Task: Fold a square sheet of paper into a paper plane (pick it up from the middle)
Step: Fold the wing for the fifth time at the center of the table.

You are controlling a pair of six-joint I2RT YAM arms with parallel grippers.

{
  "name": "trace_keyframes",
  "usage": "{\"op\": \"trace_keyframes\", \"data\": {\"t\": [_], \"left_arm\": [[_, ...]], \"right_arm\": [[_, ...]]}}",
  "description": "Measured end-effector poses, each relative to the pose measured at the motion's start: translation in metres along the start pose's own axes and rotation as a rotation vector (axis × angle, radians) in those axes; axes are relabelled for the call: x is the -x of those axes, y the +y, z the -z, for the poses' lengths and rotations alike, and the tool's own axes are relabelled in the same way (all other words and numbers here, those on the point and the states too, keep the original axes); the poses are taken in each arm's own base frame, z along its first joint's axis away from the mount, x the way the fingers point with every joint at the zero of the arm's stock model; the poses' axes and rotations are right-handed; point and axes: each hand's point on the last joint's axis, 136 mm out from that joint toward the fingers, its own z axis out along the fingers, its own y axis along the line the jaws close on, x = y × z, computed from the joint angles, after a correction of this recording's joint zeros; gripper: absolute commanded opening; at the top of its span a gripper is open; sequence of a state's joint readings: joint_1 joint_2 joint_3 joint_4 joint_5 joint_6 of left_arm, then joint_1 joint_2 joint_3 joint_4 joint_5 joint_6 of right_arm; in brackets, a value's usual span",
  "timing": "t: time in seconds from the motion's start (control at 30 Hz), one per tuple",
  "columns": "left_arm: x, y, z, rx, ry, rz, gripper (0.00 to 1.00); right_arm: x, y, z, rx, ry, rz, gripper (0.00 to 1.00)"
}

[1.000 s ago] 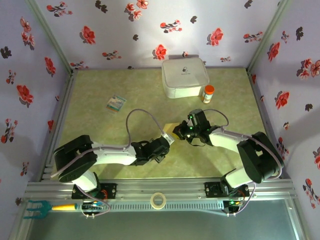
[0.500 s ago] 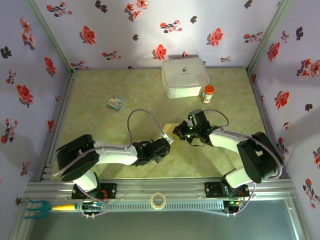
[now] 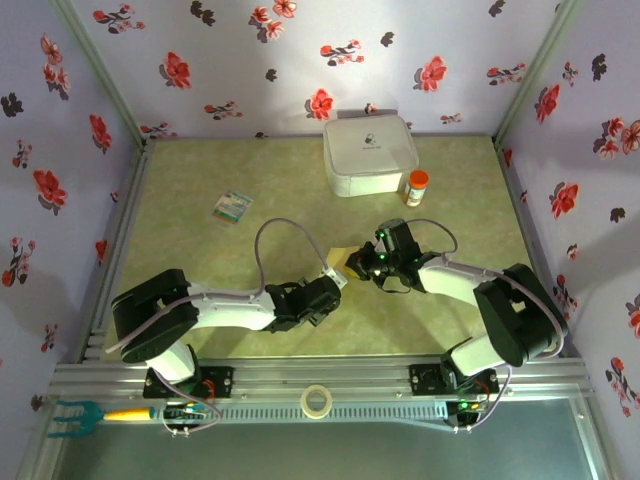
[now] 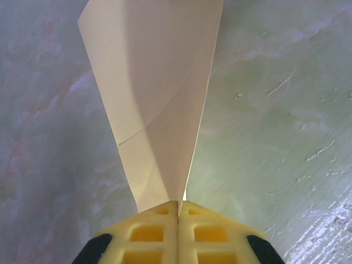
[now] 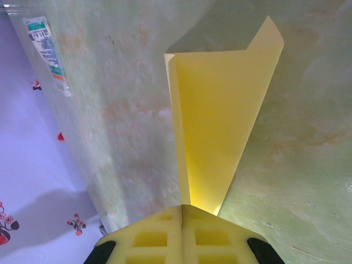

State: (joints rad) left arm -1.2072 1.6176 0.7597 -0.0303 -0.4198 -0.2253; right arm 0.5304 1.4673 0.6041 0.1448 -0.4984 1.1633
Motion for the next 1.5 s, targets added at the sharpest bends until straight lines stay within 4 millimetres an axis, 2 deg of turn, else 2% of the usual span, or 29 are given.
{"op": "trace_keyframes", "data": {"t": [0.17, 0.3, 0.37, 0.47, 0.57, 0.7, 0.93, 1.27, 1.5], "left_arm": [[0.001, 0.000, 0.000, 0.000, -0.002, 0.001, 0.00], [0.001, 0.000, 0.000, -0.001, -0.003, 0.004, 0.00], [0.001, 0.000, 0.000, -0.001, -0.003, 0.006, 0.00], [0.001, 0.000, 0.000, -0.002, -0.006, 0.014, 0.00], [0.001, -0.001, 0.000, -0.006, -0.006, 0.019, 0.00], [0.003, -0.004, 0.000, -0.022, -0.009, 0.038, 0.00], [0.000, -0.003, -0.004, -0.065, -0.010, 0.095, 0.00], [0.001, -0.005, -0.005, -0.170, -0.019, 0.183, 0.00], [0.001, -0.008, -0.007, -0.238, -0.015, 0.230, 0.00]], "right_arm": [[0.000, 0.000, 0.000, 0.000, 0.000, 0.000, 0.02], [0.000, 0.000, 0.000, 0.000, 0.000, 0.000, 0.08], [0.000, 0.000, 0.000, -0.001, 0.000, 0.001, 0.17], [-0.001, -0.003, 0.000, -0.012, 0.004, 0.002, 0.21], [-0.002, -0.006, 0.000, -0.024, 0.005, 0.007, 0.34], [-0.002, -0.011, 0.003, -0.050, 0.002, 0.010, 0.41], [0.004, -0.012, 0.021, -0.080, -0.058, 0.035, 0.45], [0.020, 0.003, 0.059, -0.047, -0.196, 0.090, 0.48], [0.018, -0.011, 0.063, -0.056, -0.222, 0.086, 0.48]]}}
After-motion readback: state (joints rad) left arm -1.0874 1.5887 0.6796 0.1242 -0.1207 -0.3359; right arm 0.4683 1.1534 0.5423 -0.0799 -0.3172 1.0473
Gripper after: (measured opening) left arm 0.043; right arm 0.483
